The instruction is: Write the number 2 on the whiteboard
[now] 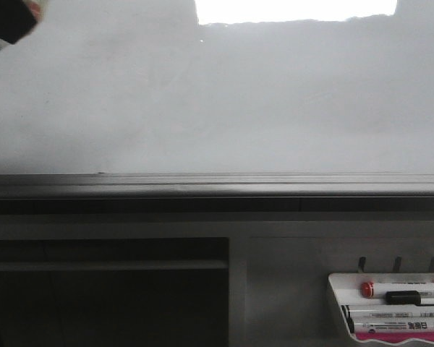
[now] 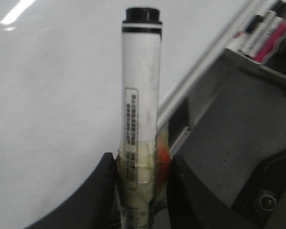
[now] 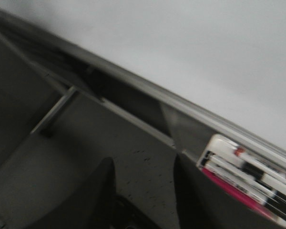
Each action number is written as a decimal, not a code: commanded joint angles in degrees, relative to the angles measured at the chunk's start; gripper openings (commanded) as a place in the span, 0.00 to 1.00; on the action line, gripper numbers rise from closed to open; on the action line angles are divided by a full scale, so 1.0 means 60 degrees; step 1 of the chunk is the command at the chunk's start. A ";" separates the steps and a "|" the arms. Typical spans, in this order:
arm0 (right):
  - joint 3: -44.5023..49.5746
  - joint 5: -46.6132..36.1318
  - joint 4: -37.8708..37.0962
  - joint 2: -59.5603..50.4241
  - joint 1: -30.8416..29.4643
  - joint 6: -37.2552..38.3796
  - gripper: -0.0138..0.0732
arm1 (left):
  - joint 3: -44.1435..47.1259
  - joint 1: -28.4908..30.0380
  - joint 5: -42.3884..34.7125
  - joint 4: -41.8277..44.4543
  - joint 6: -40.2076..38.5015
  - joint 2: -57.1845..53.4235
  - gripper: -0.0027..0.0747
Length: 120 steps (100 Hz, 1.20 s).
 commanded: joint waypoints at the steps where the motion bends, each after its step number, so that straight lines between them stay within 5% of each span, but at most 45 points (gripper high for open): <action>1: -0.0683 0.0788 0.1538 0.0616 -0.0005 -0.1560 0.45 | -0.0353 -0.1005 -0.0375 -0.0447 0.0294 -0.0181 0.09; 16: -0.1267 0.2016 0.2286 0.1599 0.0193 -0.3303 0.45 | -0.0353 -0.2454 -0.0666 -0.0486 0.0294 -0.0181 0.09; 33: -0.1608 0.2081 0.2008 0.2030 0.1253 -0.3634 0.45 | -0.0353 -0.3285 -0.0857 -0.0359 0.0294 -0.0181 0.09; 69: -0.2007 0.1057 0.1046 0.2046 0.3394 -0.3650 0.45 | -0.0353 -0.3305 -0.0984 -0.0359 0.0294 -0.0181 0.09; 120: -0.2007 0.0723 0.1028 0.2051 0.3531 -0.3650 0.45 | -0.0353 -0.3305 -0.1080 -0.0359 0.0294 -0.0181 0.09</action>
